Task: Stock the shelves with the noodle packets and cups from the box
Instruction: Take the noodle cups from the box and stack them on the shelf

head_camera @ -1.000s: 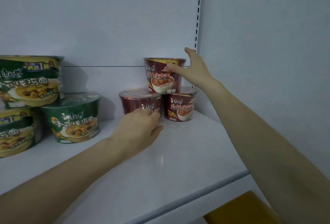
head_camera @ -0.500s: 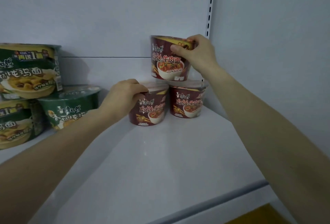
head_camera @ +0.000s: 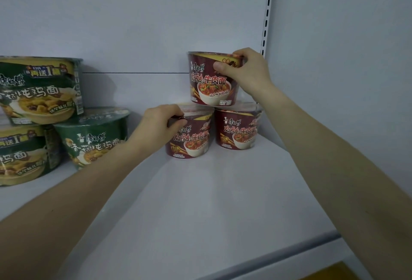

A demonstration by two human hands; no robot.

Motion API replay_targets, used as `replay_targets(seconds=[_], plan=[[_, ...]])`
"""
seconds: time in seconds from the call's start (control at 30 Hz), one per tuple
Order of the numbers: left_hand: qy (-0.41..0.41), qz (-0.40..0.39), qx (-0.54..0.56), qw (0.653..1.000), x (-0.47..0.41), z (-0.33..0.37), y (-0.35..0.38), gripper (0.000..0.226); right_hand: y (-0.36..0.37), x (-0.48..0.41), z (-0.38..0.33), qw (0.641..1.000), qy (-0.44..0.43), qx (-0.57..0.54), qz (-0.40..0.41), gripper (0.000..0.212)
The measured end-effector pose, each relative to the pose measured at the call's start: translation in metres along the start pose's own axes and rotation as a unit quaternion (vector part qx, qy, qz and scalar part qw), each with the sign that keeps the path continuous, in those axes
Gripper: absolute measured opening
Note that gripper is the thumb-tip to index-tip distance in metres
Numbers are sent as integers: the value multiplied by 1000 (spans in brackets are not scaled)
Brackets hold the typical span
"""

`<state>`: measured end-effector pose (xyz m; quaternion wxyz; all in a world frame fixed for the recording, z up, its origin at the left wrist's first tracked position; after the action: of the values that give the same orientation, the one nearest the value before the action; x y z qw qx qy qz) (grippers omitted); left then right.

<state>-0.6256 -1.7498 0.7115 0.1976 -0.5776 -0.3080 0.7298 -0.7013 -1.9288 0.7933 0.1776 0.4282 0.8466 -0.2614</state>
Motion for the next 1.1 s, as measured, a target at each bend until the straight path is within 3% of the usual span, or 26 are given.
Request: replay_targets(seconds=[0.13,0.23,0.3,0.43,0.5,0.57,0.67,0.77,0.9,1.1], plan=[[-49,-17,27,998,1,-7,4,37,2,4,-5,1000,-2,0,1,57],[-138,64,121,981,-5,-11,-9,83,1,9,-15,1000,-17,-9,-7,55],[-169,112,176,963,-16,-10,-15,101,2,13,-24,999,-32,-11,-18,54],[-139,143,248,948,-35,2,-16,94,4,21,-30,997,-42,-20,-62,51],[-140,152,249,946,-35,2,-15,94,-2,19,-21,991,-14,-74,-114,44],[-141,170,255,941,-34,0,-16,90,-16,10,-1,989,18,-88,-116,35],[-140,180,260,938,-32,-3,-18,85,-31,-4,45,993,50,61,-90,34],[-139,185,255,939,-30,-6,-17,76,-17,-2,98,957,122,190,-185,33],[-140,190,249,939,-30,-8,-15,79,-11,2,111,949,131,194,-209,47],[-134,194,252,938,-29,-8,-12,77,-17,4,104,943,119,180,-252,27]])
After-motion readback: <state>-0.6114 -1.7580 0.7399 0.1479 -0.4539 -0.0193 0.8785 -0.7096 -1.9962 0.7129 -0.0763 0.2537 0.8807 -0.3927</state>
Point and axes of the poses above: each hand's wrist, its own x-axis away from the middle knuckle, its own y-axis out of the palm, z = x × y, the point moved 8 cm from there along -x, towards the middle knuckle, and after that the axes turned 13 degrees about y, right-handed, at the moved point
